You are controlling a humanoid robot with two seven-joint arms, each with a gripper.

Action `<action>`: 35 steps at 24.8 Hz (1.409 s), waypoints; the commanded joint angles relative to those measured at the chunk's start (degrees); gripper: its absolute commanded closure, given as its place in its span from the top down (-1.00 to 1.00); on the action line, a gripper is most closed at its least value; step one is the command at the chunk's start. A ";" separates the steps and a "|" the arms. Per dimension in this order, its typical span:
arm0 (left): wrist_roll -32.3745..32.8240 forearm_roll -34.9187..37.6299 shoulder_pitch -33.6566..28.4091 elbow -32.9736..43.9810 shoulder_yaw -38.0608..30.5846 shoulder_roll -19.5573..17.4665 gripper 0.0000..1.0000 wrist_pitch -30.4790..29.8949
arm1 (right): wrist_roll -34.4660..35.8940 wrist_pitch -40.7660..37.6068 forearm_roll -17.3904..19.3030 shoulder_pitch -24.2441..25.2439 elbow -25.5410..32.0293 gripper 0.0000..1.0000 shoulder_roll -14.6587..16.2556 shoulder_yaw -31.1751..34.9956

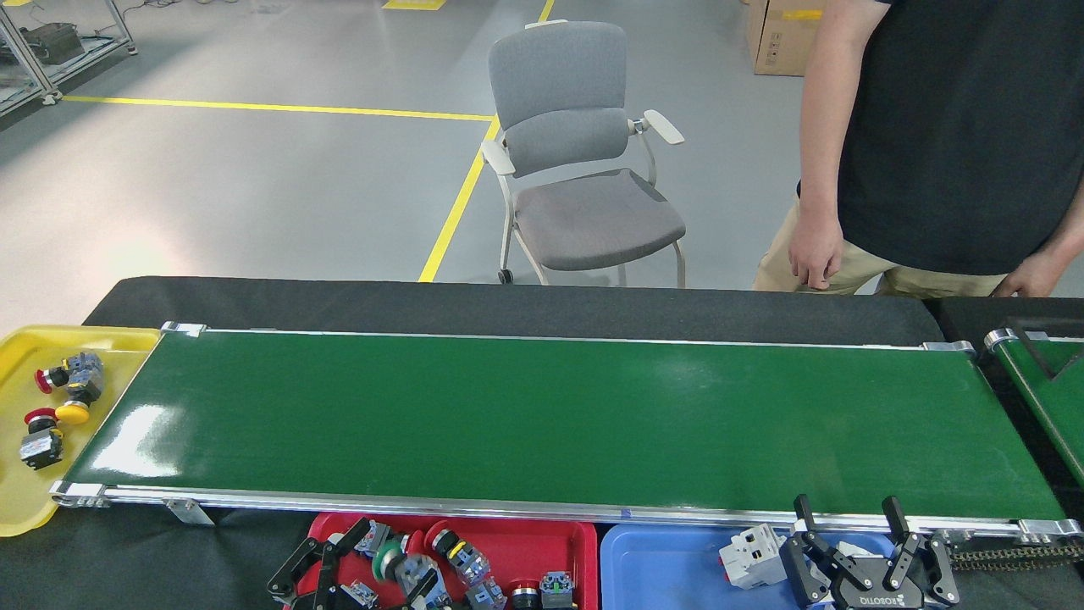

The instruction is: Pick switch part from conveyor to tray

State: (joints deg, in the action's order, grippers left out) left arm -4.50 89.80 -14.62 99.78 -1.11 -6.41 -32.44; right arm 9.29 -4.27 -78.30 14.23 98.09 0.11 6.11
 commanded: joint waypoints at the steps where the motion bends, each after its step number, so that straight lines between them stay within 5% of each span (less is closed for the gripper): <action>1: -0.25 -0.24 0.29 0.68 -2.67 0.08 1.00 -0.16 | 0.20 -0.30 0.08 -1.22 0.44 0.99 0.24 -0.39; 11: -0.69 -1.74 0.56 -4.24 -24.73 3.95 1.00 0.54 | 0.29 -0.21 0.16 -1.13 -0.53 0.99 0.68 -1.98; 35: 0.10 -4.64 1.70 -6.53 -27.54 3.51 1.00 0.80 | 0.37 0.32 0.43 -1.31 -0.27 0.99 -1.26 -1.71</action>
State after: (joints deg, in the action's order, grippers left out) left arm -4.18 85.51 -13.38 92.78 -28.27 -2.40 -31.81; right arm 8.94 -3.89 -78.02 13.05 96.86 -0.87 4.21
